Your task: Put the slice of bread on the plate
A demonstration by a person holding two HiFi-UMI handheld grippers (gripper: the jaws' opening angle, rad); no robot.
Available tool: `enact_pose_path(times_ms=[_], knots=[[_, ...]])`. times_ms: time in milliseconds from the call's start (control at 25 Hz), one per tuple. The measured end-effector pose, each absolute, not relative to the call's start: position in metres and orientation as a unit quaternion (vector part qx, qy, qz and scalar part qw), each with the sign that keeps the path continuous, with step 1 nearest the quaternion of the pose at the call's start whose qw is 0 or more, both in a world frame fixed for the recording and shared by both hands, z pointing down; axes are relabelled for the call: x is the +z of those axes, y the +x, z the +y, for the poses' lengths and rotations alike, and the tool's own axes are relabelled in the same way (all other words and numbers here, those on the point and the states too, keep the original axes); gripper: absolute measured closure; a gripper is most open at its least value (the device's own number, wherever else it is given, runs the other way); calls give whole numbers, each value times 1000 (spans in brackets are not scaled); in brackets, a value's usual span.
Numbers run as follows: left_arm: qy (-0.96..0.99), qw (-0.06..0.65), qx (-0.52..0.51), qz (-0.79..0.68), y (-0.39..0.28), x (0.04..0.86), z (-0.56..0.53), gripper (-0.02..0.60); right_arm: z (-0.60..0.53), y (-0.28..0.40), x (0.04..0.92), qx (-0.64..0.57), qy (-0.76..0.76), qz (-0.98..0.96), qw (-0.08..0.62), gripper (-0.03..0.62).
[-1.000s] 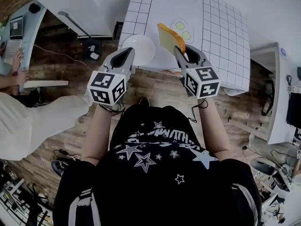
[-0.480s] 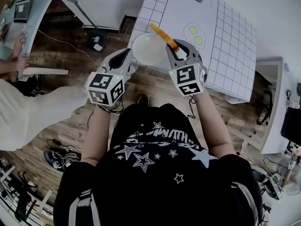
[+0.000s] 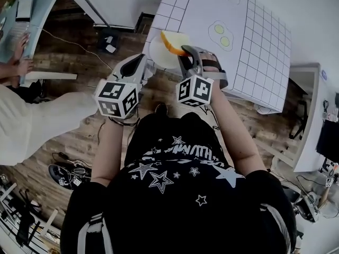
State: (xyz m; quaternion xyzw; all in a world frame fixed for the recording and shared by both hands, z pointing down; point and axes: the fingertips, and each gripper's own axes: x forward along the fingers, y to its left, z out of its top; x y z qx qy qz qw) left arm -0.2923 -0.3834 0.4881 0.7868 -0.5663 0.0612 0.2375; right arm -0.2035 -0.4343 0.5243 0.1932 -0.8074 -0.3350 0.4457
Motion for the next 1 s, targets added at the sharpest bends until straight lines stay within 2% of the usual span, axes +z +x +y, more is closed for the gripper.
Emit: enact_pose_path(times_ms=[280, 1000], knots=[[778, 251, 63, -572, -287, 497, -369, 577, -415, -211, 552, -332, 122, -801, 484, 481], [780, 257, 77, -565, -279, 506, -352, 577, -383, -210, 587, -266, 95, -817, 503, 434]])
